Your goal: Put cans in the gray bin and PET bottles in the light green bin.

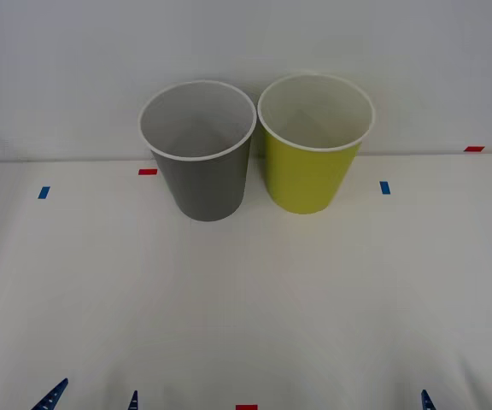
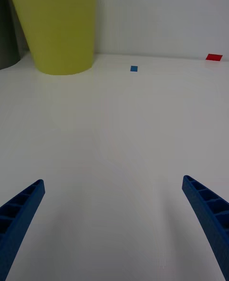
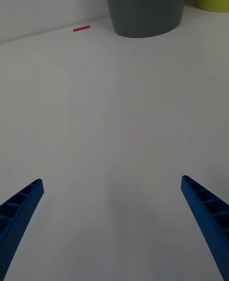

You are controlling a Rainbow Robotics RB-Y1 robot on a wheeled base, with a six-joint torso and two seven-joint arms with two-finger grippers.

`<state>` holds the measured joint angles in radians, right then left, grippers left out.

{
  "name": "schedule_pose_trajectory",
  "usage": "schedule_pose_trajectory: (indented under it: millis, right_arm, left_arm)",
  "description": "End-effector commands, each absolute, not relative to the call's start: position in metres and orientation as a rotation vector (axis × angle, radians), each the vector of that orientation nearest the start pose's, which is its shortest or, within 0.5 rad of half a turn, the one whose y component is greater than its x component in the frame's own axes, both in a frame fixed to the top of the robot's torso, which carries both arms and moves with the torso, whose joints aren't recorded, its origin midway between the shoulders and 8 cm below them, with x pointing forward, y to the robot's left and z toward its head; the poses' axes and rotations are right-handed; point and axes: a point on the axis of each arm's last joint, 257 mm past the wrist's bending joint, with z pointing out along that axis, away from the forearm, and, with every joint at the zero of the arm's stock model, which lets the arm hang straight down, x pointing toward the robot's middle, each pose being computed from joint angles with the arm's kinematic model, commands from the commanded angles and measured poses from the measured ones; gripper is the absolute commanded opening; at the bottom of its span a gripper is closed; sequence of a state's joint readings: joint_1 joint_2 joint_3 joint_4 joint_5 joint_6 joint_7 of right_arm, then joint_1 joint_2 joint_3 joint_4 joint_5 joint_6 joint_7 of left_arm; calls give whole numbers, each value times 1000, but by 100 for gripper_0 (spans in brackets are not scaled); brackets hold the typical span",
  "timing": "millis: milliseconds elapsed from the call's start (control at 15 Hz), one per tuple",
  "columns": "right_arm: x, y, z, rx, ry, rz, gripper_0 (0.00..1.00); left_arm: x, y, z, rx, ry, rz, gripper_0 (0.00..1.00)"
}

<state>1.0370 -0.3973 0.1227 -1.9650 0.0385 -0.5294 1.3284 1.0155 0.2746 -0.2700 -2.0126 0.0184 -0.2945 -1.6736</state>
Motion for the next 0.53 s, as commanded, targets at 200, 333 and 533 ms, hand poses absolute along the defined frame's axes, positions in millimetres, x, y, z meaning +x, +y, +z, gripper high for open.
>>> schedule_pose_trajectory:
  millis: [200,333,533]
  right_arm:
    - [216,-293,-290,-123,1716,22,100]
    - [216,-293,-290,-123,1716,22,100]
    - [216,-293,-290,-123,1716,22,100]
  left_arm:
    - [226,236,-328,205,1845,83,100]
    - [226,236,-328,205,1845,83,100]
    - [226,236,-328,205,1845,83,100]
